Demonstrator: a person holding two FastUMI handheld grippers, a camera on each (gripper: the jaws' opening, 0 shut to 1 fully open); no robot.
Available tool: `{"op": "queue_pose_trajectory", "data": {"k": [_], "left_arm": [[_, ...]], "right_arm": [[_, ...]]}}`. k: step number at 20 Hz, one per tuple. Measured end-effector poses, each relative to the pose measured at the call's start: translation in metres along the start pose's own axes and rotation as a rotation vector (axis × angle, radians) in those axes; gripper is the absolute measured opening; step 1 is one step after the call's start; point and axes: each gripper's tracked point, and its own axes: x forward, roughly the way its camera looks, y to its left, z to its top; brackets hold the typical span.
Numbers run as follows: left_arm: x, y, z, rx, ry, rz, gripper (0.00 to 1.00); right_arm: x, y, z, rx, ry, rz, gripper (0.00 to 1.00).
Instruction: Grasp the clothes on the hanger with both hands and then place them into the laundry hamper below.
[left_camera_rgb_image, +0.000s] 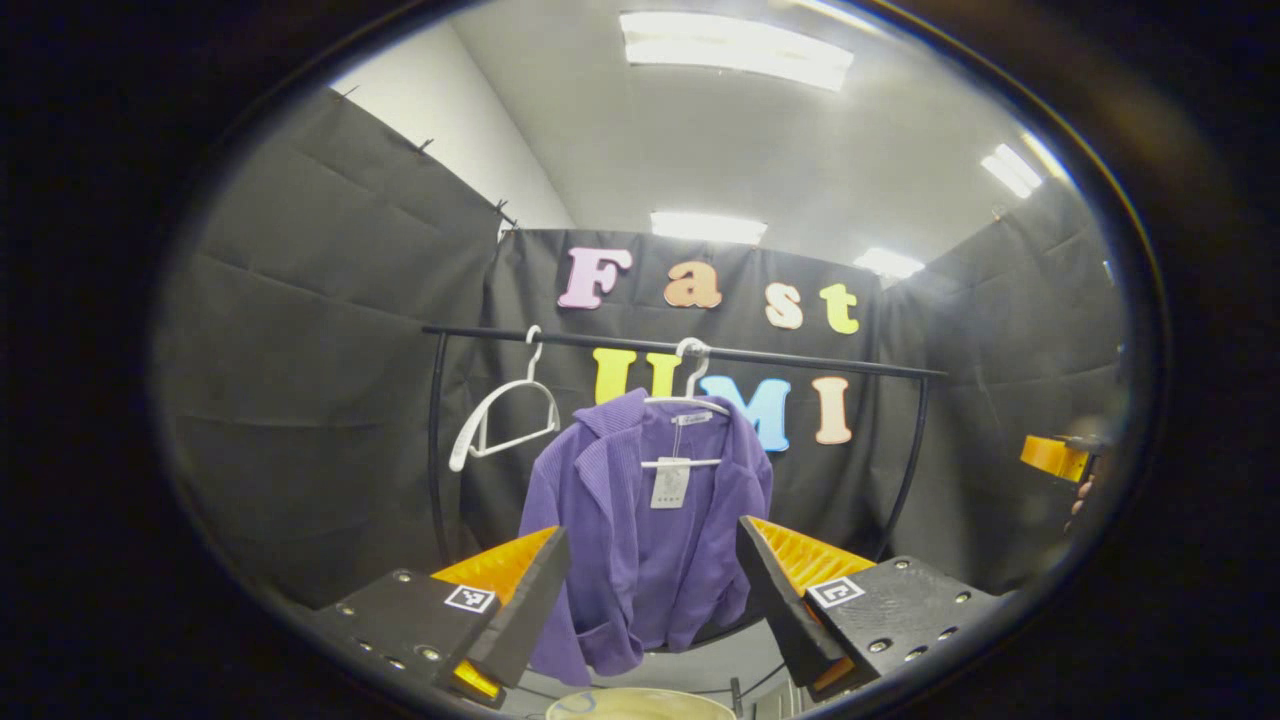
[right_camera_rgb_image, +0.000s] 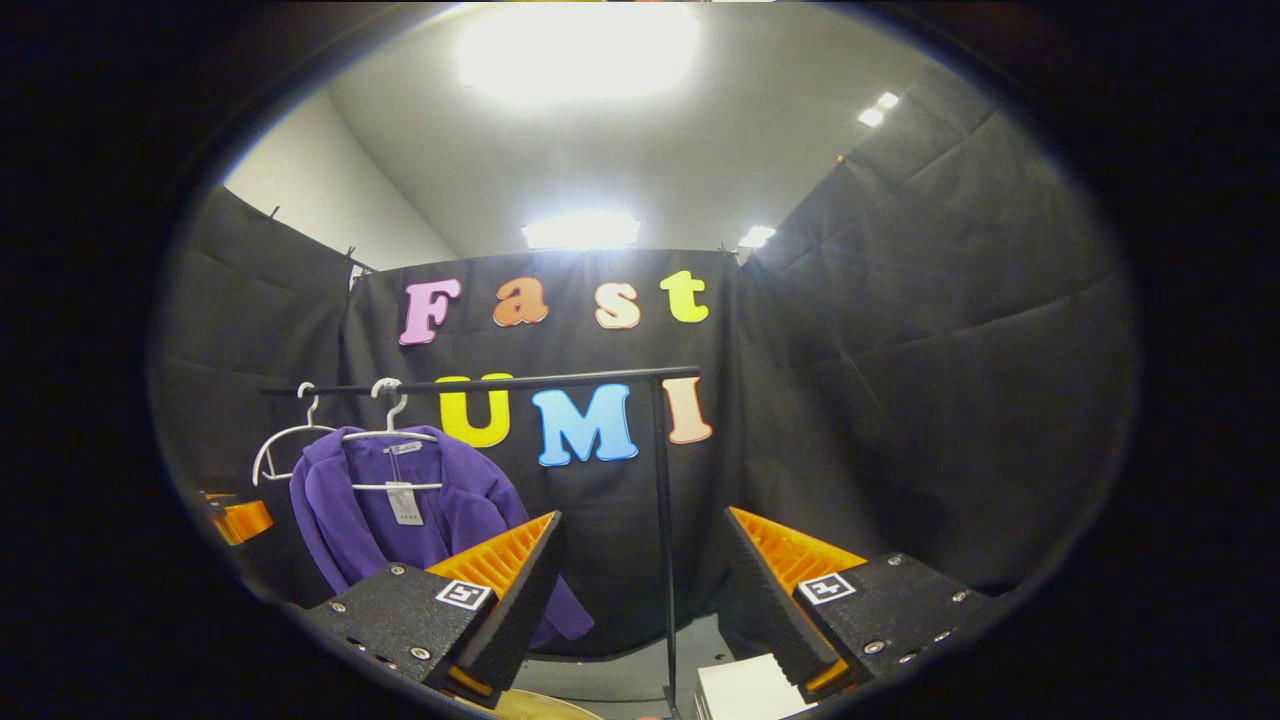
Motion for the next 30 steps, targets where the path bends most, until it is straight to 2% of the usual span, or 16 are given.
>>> {"op": "queue_pose_trajectory", "data": {"k": [1, 3, 4, 7, 8, 10, 11, 12, 13, 14, 17, 18, 19, 21, 23, 30], "left_arm": [[0.002, 0.002, 0.0, 0.001, 0.009, 0.008, 1.0], [0.007, 0.003, 0.001, 0.004, 0.024, 0.014, 0.96], [0.01, 0.002, 0.004, 0.008, 0.026, 0.014, 1.0], [0.019, 0.0, 0.009, 0.032, 0.027, 0.01, 0.96], [0.023, -0.001, 0.01, 0.039, 0.028, 0.012, 1.0], [0.033, -0.002, 0.011, 0.052, 0.036, 0.023, 0.92], [0.041, -0.002, 0.011, 0.05, 0.047, 0.035, 0.96], [0.047, -0.002, 0.008, 0.038, 0.054, 0.053, 1.0], [0.056, -0.003, 0.008, 0.016, 0.052, 0.065, 0.87], [0.065, -0.004, 0.007, -0.007, 0.053, 0.075, 0.96], [0.097, 0.003, -0.003, -0.013, 0.078, 0.132, 0.96], [0.106, 0.006, -0.007, -0.009, 0.084, 0.157, 1.0], [0.117, 0.008, -0.01, -0.007, 0.089, 0.178, 0.96], [0.14, 0.014, -0.022, -0.017, 0.117, 0.227, 1.0], [0.161, 0.018, -0.036, -0.037, 0.144, 0.269, 0.96], [0.205, 0.022, -0.06, -0.055, 0.179, 0.375, 1.0]], "right_arm": [[0.006, 0.01, 0.003, -0.008, 0.009, 0.023, 0.92], [0.017, 0.028, 0.011, -0.018, 0.011, 0.058, 0.95], [0.023, 0.037, 0.013, -0.016, 0.012, 0.071, 0.95], [0.041, 0.06, 0.01, -0.023, 0.034, 0.114, 0.92], [0.048, 0.068, 0.009, -0.024, 0.047, 0.13, 0.92], [0.061, 0.087, 0.006, -0.021, 0.072, 0.168, 0.95], [0.069, 0.098, 0.004, -0.018, 0.08, 0.189, 0.95], [0.079, 0.107, -0.001, -0.017, 0.094, 0.208, 0.95], [0.09, 0.116, -0.006, -0.017, 0.104, 0.227, 0.95], [0.102, 0.127, -0.011, -0.016, 0.114, 0.246, 0.95], [0.139, 0.155, -0.035, 0.002, 0.166, 0.31, 0.95], [0.152, 0.165, -0.045, 0.006, 0.187, 0.333, 0.95], [0.164, 0.173, -0.054, 0.006, 0.204, 0.353, 0.95], [0.186, 0.187, -0.075, -0.003, 0.243, 0.387, 0.95], [0.205, 0.204, -0.096, 0.005, 0.281, 0.431, 0.95], [0.244, 0.248, -0.141, 0.05, 0.365, 0.549, 0.95]]}}
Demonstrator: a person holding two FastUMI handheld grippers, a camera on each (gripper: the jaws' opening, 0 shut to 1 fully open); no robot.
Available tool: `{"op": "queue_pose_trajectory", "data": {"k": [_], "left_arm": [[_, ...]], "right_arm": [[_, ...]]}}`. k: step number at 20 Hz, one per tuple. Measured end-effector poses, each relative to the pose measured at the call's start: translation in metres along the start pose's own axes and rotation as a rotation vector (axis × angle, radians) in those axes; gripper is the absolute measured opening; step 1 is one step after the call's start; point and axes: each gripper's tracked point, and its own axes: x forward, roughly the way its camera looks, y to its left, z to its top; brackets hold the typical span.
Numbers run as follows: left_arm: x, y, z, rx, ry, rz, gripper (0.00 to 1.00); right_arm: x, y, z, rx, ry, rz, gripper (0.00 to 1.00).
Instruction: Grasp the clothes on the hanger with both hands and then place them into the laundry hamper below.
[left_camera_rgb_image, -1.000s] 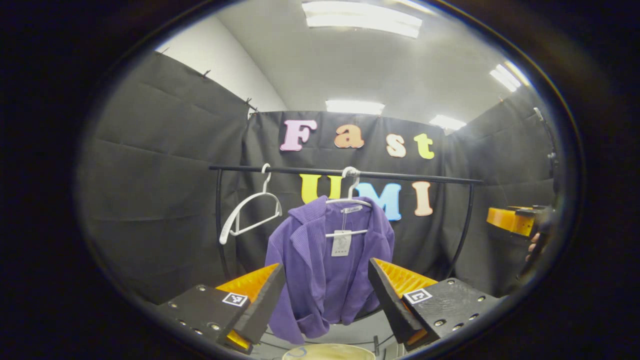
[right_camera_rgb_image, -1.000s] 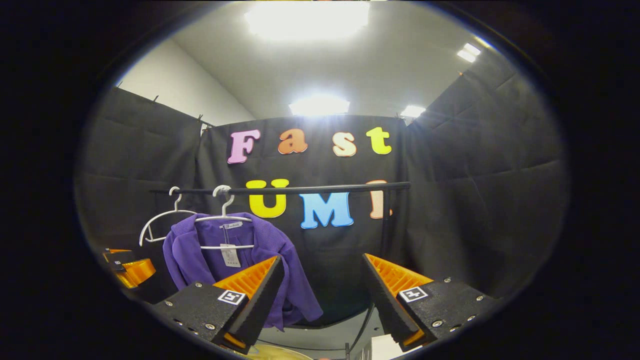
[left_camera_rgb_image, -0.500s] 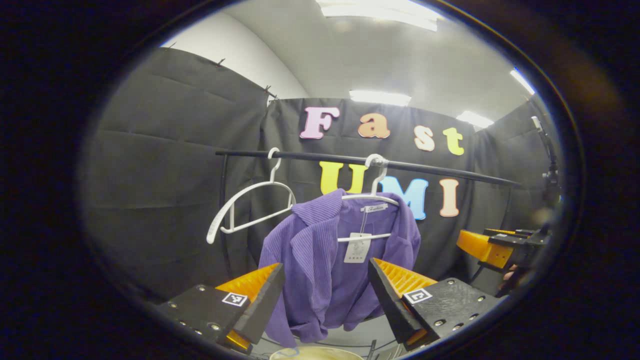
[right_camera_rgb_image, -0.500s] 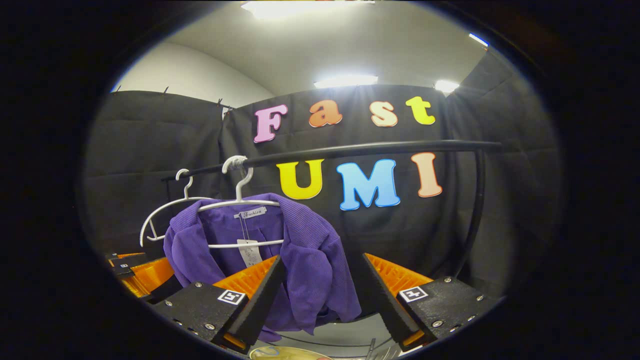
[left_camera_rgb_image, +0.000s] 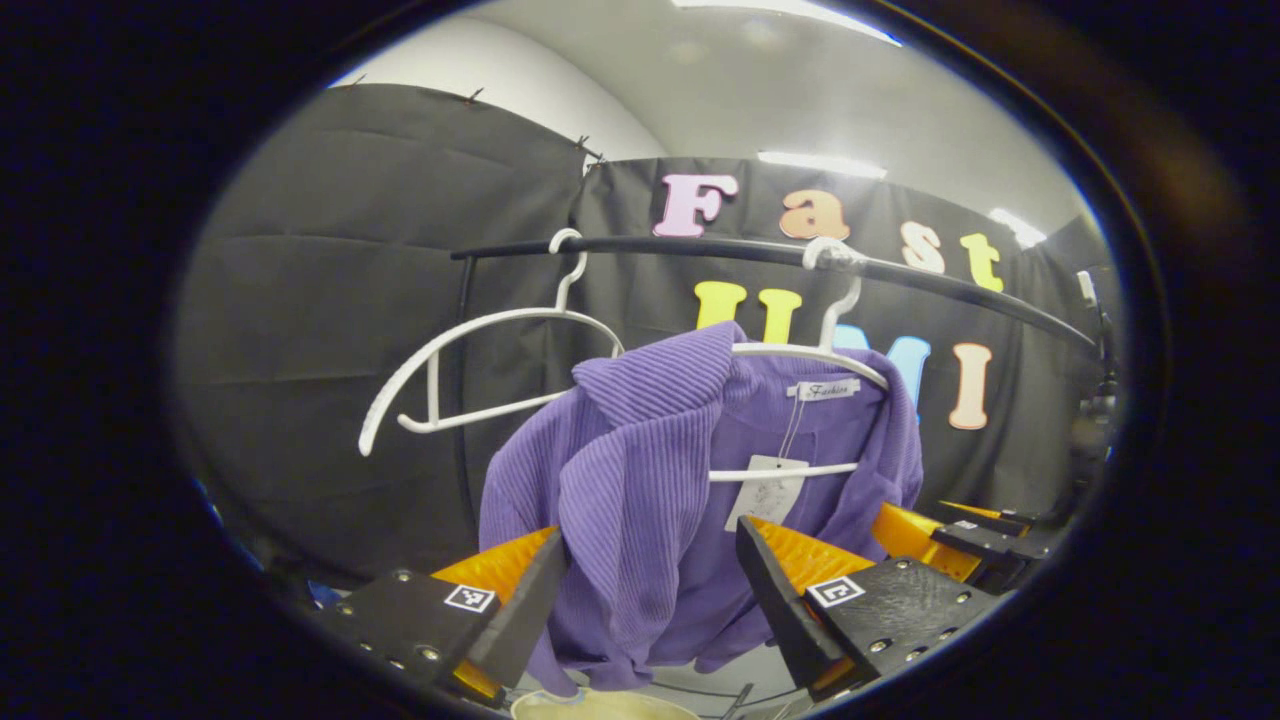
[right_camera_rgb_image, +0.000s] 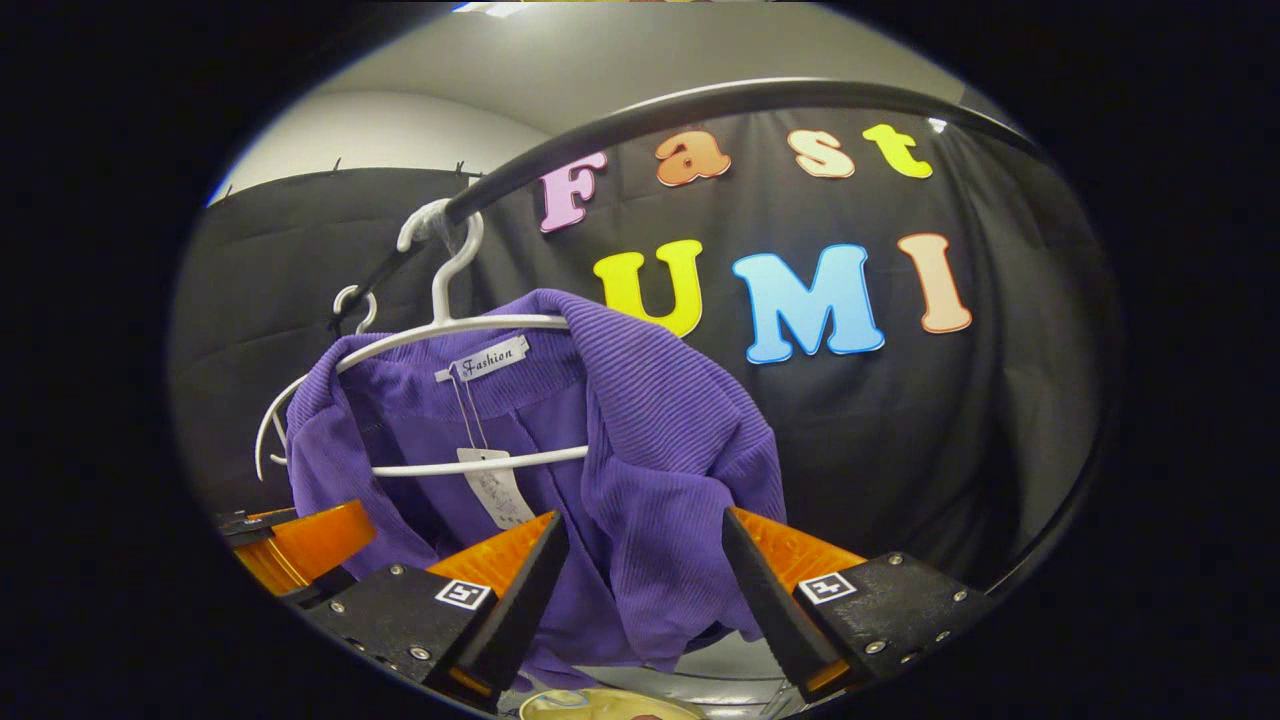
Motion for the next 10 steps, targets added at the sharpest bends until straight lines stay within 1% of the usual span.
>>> {"op": "queue_pose_trajectory", "data": {"k": [1, 2, 3, 4, 5, 6, 7, 8, 9, 10], "left_arm": [[0.004, -0.002, -0.001, 0.0, 0.0, 0.012, 1.0], [0.009, -0.002, -0.004, 0.004, 0.003, 0.029, 0.96], [0.014, -0.002, -0.006, 0.01, 0.006, 0.05, 0.96], [0.017, -0.001, -0.007, 0.015, 0.008, 0.069, 1.0], [0.021, 0.0, -0.008, 0.016, 0.005, 0.088, 0.96], [0.025, 0.001, -0.009, 0.016, 0.004, 0.108, 1.0], [0.028, 0.002, -0.01, 0.012, -0.001, 0.131, 0.96], [0.031, 0.003, -0.01, 0.005, -0.007, 0.157, 0.96], [0.035, 0.005, -0.012, 0.0, -0.011, 0.182, 1.0], [0.037, 0.006, -0.014, 0.001, -0.009, 0.202, 0.96]], "right_arm": [[0.008, 0.003, -0.005, -0.007, 0.008, 0.012, 0.95], [0.015, 0.002, -0.009, -0.017, 0.013, 0.008, 0.95], [0.021, -0.001, -0.011, -0.023, 0.016, 0.0, 0.95], [0.029, -0.004, -0.012, -0.025, 0.017, -0.01, 0.95], [0.036, -0.009, -0.012, -0.028, 0.012, -0.021, 0.95], [0.043, -0.013, -0.012, -0.031, 0.004, -0.03, 0.95], [0.047, -0.015, -0.01, -0.032, -0.004, -0.028, 0.96], [0.051, -0.017, -0.011, -0.028, -0.01, -0.023, 0.95], [0.054, -0.016, -0.012, -0.027, -0.017, -0.016, 0.95], [0.059, -0.017, -0.011, -0.036, -0.027, -0.016, 0.95]]}}
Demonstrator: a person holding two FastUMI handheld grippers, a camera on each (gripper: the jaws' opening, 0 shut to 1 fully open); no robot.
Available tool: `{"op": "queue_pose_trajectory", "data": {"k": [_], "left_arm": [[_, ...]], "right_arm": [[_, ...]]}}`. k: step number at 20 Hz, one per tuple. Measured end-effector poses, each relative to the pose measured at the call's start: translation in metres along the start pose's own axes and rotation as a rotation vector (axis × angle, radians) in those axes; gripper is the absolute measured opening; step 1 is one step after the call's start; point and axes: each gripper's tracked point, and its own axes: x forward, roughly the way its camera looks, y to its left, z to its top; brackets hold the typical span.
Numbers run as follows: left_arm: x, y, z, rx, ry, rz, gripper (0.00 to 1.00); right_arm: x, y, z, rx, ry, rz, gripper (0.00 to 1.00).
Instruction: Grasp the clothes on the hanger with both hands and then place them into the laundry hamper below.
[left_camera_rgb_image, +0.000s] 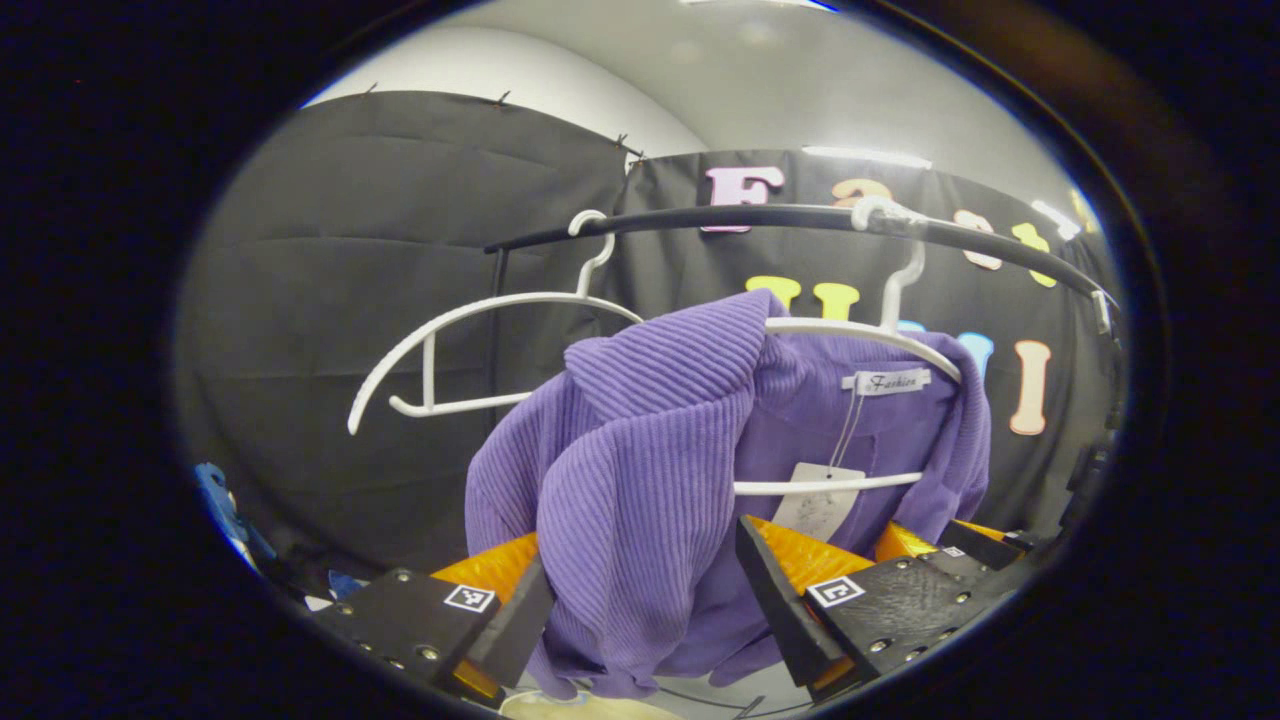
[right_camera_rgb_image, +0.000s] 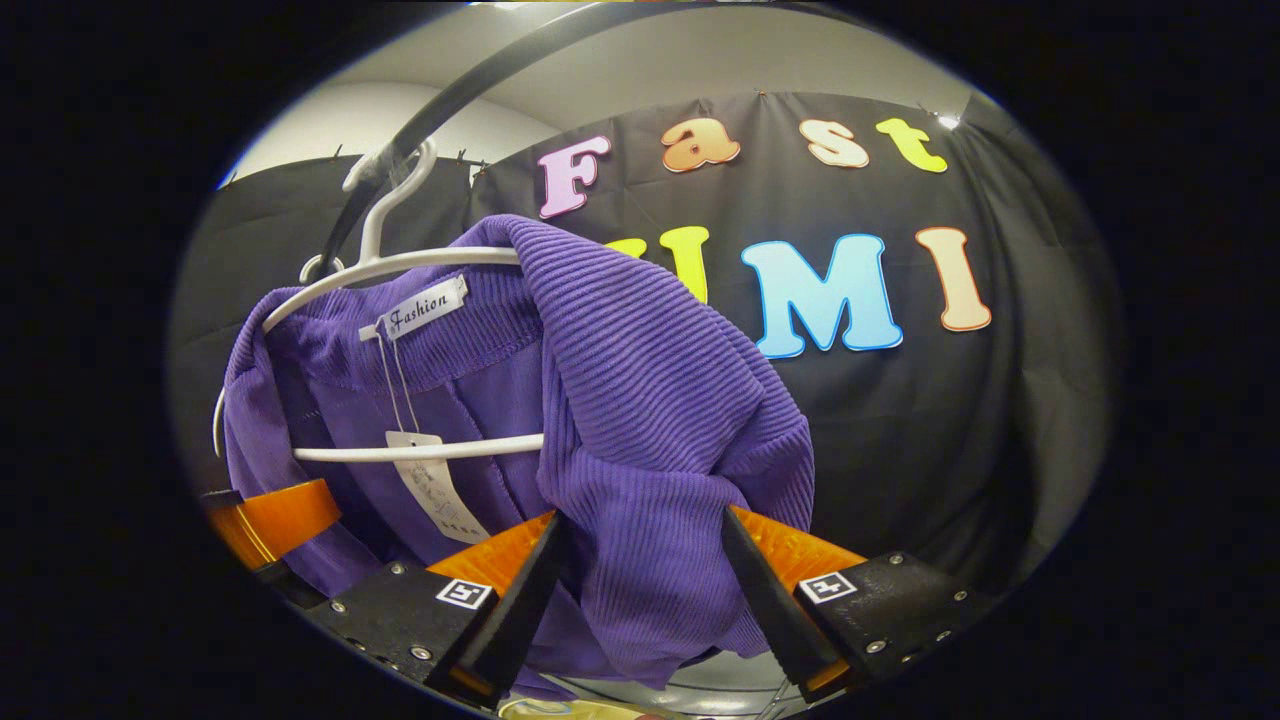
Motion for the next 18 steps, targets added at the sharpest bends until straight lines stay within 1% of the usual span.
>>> {"op": "queue_pose_trajectory", "data": {"k": [2, 3, 4, 5, 6, 7, 8, 9, 10, 11, 12, 13, 14, 15, 16, 17, 18], "left_arm": [[0.002, 0.002, -0.001, 0.005, 0.0, 0.019, 0.96], [0.001, 0.004, -0.001, -0.009, -0.004, 0.025, 1.0], [-0.002, 0.008, 0.001, -0.032, -0.01, 0.034, 0.88], [-0.003, 0.008, 0.002, -0.06, -0.013, 0.022, 0.76], [0.0, 0.002, 0.002, -0.083, -0.014, -0.01, 0.64], [0.001, 0.002, 0.003, -0.084, -0.018, -0.016, 0.58], [0.002, 0.015, 0.005, -0.075, -0.03, 0.024, 0.4], [0.001, 0.021, 0.009, -0.076, -0.05, 0.027, 0.22], [-0.003, 0.018, 0.011, -0.083, -0.064, -0.004, 0.17], [-0.007, 0.011, 0.013, -0.095, -0.075, -0.063, 0.13], [-0.01, 0.009, 0.014, -0.104, -0.087, -0.113, 0.08], [-0.013, 0.011, 0.015, -0.099, -0.092, -0.14, 0.08], [-0.017, 0.01, 0.014, -0.092, -0.098, -0.166, 0.15], [-0.019, 0.01, 0.016, -0.087, -0.103, -0.187, 0.14], [-0.017, 0.011, 0.018, -0.087, -0.104, -0.194, 0.08], [-0.018, 0.013, 0.018, -0.086, -0.097, -0.196, 0.07], [-0.016, 0.015, 0.014, -0.084, -0.08, -0.193, 0.07]], "right_arm": [[0.003, -0.006, 0.001, -0.035, -0.024, -0.015, 0.95], [0.004, -0.008, 0.001, -0.038, -0.036, -0.017, 0.94], [0.003, -0.009, 0.002, -0.027, -0.044, -0.018, 0.93], [0.007, -0.012, -0.001, -0.012, -0.042, -0.023, 0.91], [0.01, -0.015, 0.0, 0.004, -0.039, -0.025, 0.82], [0.015, -0.02, 0.002, 0.021, -0.037, -0.02, 0.73], [0.015, -0.021, 0.005, 0.041, -0.038, -0.001, 0.57], [0.015, -0.016, 0.005, 0.058, -0.037, 0.027, 0.49], [0.014, -0.015, 0.005, 0.065, -0.033, 0.037, 0.36], [0.012, -0.014, 0.005, 0.067, -0.037, 0.04, 0.28], [0.009, -0.014, 0.005, 0.064, -0.042, 0.045, 0.12], [0.005, -0.01, 0.004, 0.056, -0.046, 0.063, 0.09], [0.002, -0.01, 0.005, 0.055, -0.049, 0.076, 0.06], [-0.002, -0.007, 0.005, 0.063, -0.047, 0.102, 0.04], [-0.003, -0.007, 0.004, 0.063, -0.032, 0.121, 0.0], [-0.002, -0.009, 0.005, 0.054, -0.026, 0.126, 0.0], [-0.001, -0.015, 0.008, 0.044, -0.033, 0.114, 0.0]]}}
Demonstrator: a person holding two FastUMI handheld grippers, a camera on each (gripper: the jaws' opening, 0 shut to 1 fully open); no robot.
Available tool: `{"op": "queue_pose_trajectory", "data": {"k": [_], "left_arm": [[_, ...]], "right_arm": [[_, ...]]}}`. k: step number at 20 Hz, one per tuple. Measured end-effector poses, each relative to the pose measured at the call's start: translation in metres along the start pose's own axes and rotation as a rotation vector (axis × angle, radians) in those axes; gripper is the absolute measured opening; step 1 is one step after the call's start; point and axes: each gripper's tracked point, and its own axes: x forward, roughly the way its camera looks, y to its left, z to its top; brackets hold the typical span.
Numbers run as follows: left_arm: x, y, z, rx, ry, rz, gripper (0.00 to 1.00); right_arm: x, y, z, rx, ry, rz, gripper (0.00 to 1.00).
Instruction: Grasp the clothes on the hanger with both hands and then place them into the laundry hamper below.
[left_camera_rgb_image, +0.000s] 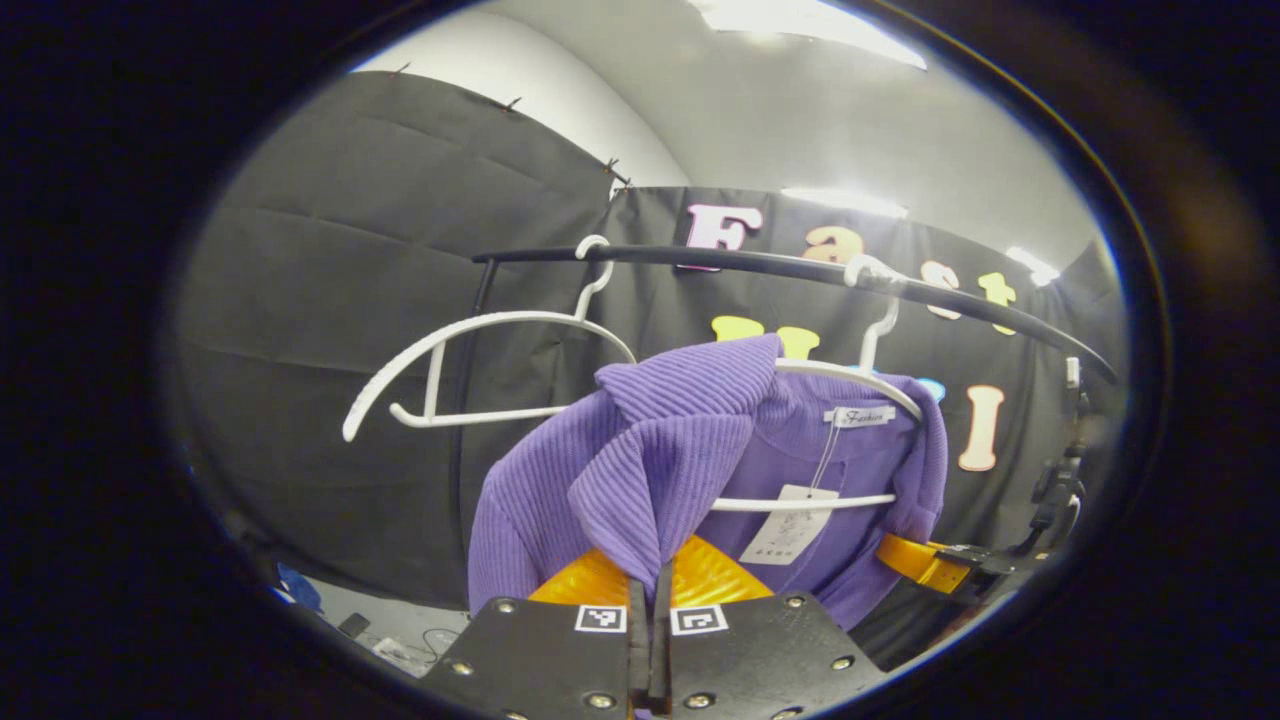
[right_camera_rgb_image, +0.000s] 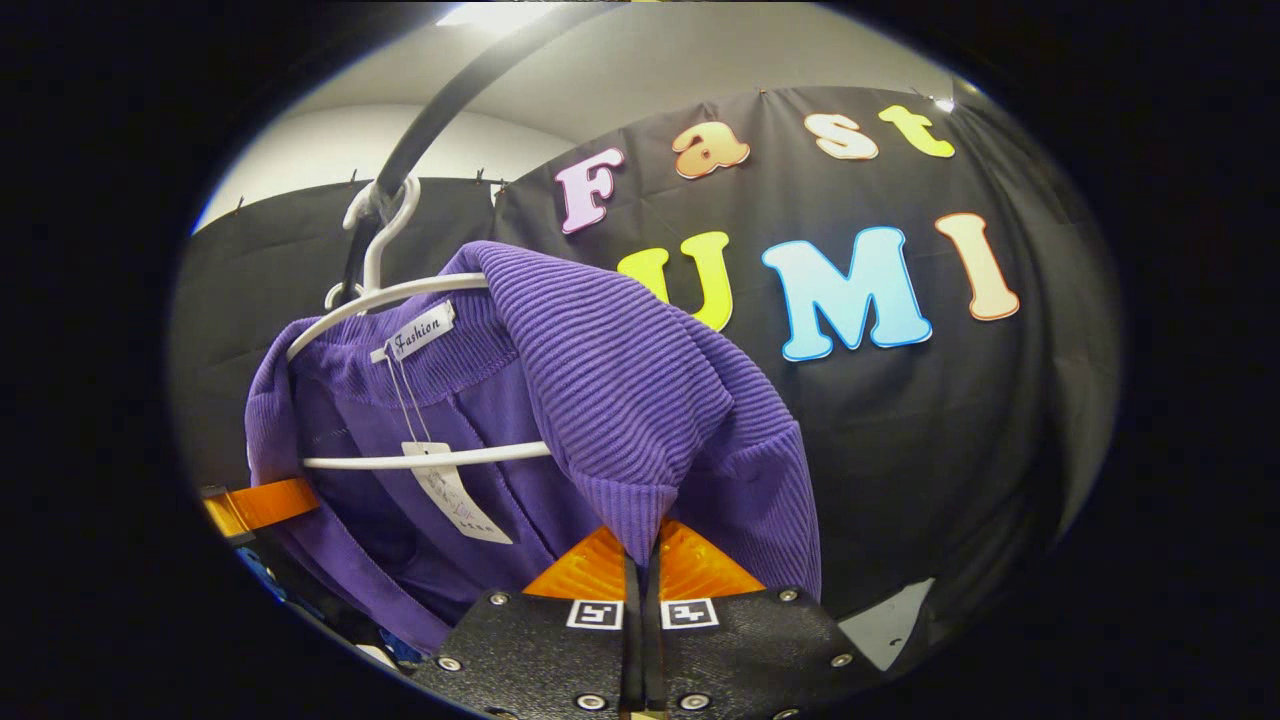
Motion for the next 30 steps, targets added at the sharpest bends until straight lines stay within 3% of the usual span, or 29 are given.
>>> {"op": "queue_pose_trajectory", "data": {"k": [2, 3, 6, 17, 23, 25, 26, 30], "left_arm": [[-0.002, -0.003, 0.0, -0.018, 0.004, -0.024, 0.07], [-0.006, -0.003, 0.003, -0.02, -0.007, -0.033, 0.01], [-0.018, 0.0, 0.007, -0.004, -0.015, -0.038, 0.01], [-0.047, 0.025, 0.06, -0.006, -0.113, 0.019, 0.01], [-0.04, 0.049, 0.097, -0.016, -0.18, 0.05, 0.01], [-0.034, 0.054, 0.109, -0.008, -0.198, 0.041, 0.01], [-0.031, 0.057, 0.112, -0.013, -0.201, 0.032, 0.07], [-0.021, 0.072, 0.131, -0.034, -0.213, -0.005, 0.07]], "right_arm": [[-0.008, 0.0, 0.001, -0.003, -0.004, -0.015, 0.0], [-0.012, 0.002, 0.001, 0.002, -0.006, -0.015, 0.0], [-0.021, -0.001, 0.003, -0.027, -0.027, -0.022, 0.0], [-0.051, -0.036, 0.049, -0.07, -0.185, -0.112, 0.0], [-0.053, -0.057, 0.083, -0.115, -0.283, -0.19, 0.0], [-0.055, -0.06, 0.093, -0.13, -0.308, -0.217, 0.0], [-0.056, -0.061, 0.096, -0.131, -0.313, -0.229, 0.0], [-0.067, -0.052, 0.099, -0.132, -0.328, -0.268, 0.0]]}}
